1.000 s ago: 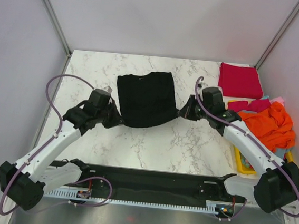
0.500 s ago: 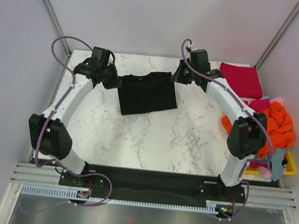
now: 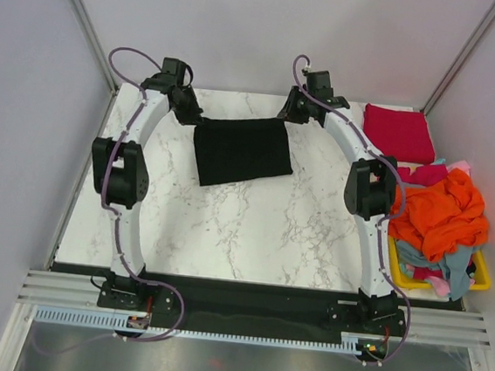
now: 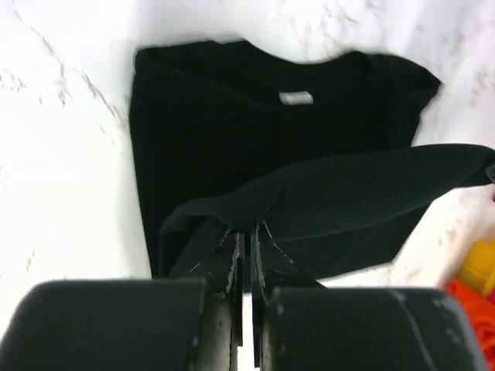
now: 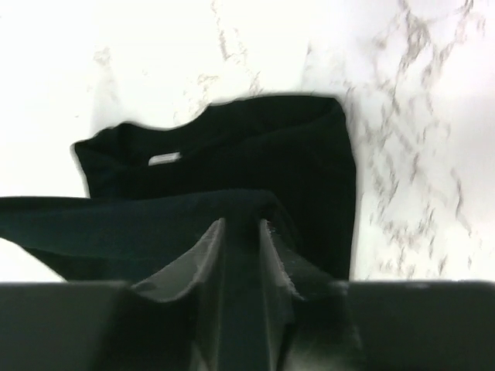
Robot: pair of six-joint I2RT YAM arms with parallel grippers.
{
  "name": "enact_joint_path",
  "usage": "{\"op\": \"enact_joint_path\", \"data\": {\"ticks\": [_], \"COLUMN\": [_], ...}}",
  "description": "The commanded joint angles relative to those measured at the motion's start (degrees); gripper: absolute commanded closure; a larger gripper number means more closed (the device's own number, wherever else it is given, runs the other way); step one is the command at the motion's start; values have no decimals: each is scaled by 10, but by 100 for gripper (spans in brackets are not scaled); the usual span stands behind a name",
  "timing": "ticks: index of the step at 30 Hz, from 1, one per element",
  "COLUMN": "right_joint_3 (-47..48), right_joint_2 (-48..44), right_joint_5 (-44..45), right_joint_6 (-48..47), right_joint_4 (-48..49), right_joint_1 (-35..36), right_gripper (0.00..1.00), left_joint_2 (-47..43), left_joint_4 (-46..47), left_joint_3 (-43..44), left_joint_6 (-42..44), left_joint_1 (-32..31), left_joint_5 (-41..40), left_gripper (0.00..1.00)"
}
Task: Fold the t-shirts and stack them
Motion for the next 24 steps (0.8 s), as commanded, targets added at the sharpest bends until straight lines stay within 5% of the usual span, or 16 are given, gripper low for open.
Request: {"op": "enact_joint_path", "data": {"ticks": [1,2,4,7,11,15,24], "right_joint_3": [75,89,137,120,-46,-135,-63], "right_joint_2": [65,98,128,131,48,19,108], "right_joint_5": [1,-9,-35,-26,-43,-127,-216], "right_joint_6": [5,8,16,12,15,13,24], "right_joint_4": [43,60,90,101,157,221,196], "right_joint_1": [-5,-7,-15,-33,-65,-80,-67], "right_gripper": [66,55,51,21,13,7,2], "left_joint_2": [71,110,145,179,172,102,-151], "left_joint_4": [-11,-13,-14,-22,-25,-34,-1], "left_joint_3": [61,80,131,172,180,121,-153], "left_joint_6": [6,4,-14,-20,19,42,79], "left_joint_1": [30,36,52,60,66,67,63], "left_joint_5": [7,7,21,18,30,15,30], "left_gripper": [95,91,82,70,18,13,14]}}
